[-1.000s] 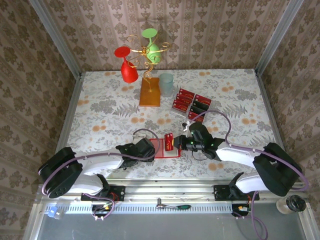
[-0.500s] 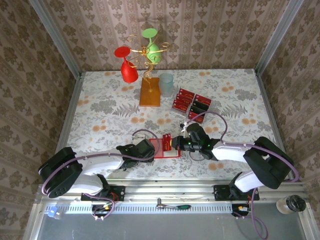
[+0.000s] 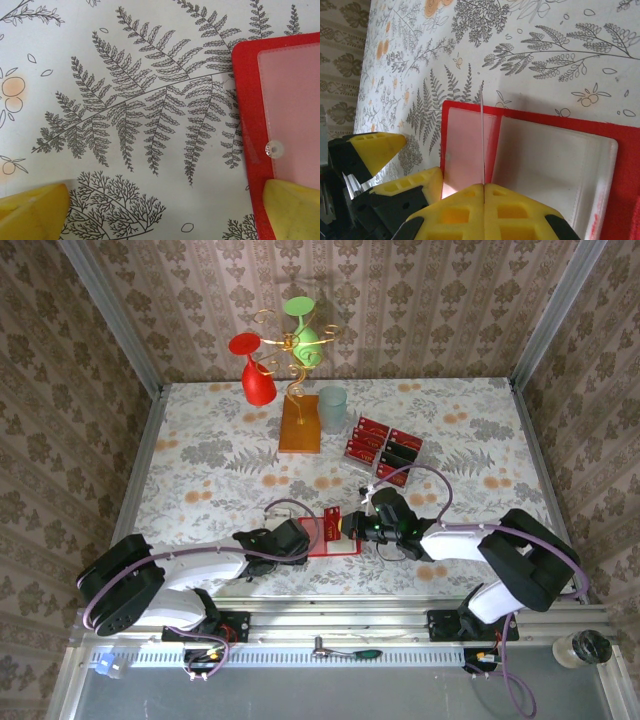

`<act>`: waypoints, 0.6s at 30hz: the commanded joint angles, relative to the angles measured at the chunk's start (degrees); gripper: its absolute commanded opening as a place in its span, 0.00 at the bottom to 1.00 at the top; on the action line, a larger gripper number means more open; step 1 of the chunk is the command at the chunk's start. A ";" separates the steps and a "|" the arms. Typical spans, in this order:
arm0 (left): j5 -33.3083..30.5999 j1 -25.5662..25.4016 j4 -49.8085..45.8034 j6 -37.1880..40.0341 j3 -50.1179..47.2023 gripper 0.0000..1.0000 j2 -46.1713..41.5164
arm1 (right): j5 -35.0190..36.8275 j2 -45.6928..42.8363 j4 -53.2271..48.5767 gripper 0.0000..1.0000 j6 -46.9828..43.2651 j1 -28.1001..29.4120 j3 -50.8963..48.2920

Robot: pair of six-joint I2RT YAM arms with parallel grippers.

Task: Put the credit cards into the card holder
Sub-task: Insert the credit card into the card slot.

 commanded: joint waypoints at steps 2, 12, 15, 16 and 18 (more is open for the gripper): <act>-1.65 -0.67 -3.38 -1.03 -1.32 1.00 -0.65 | 1.32 1.26 3.31 0.00 1.70 0.36 -1.19; -1.76 -0.96 -3.34 -1.20 -1.36 1.00 -0.60 | 1.04 2.01 5.99 0.00 3.77 0.41 -2.59; -1.90 -0.95 -3.38 -1.38 -1.36 1.00 -0.65 | 0.65 2.54 6.67 0.00 4.24 0.44 -2.69; -1.87 -1.03 -3.29 -1.45 -1.36 1.00 -0.65 | 0.54 2.67 6.84 0.00 4.46 0.38 -2.69; -1.85 -1.03 -3.27 -1.45 -1.36 1.00 -0.59 | 0.37 2.89 7.12 0.00 4.63 0.41 -2.70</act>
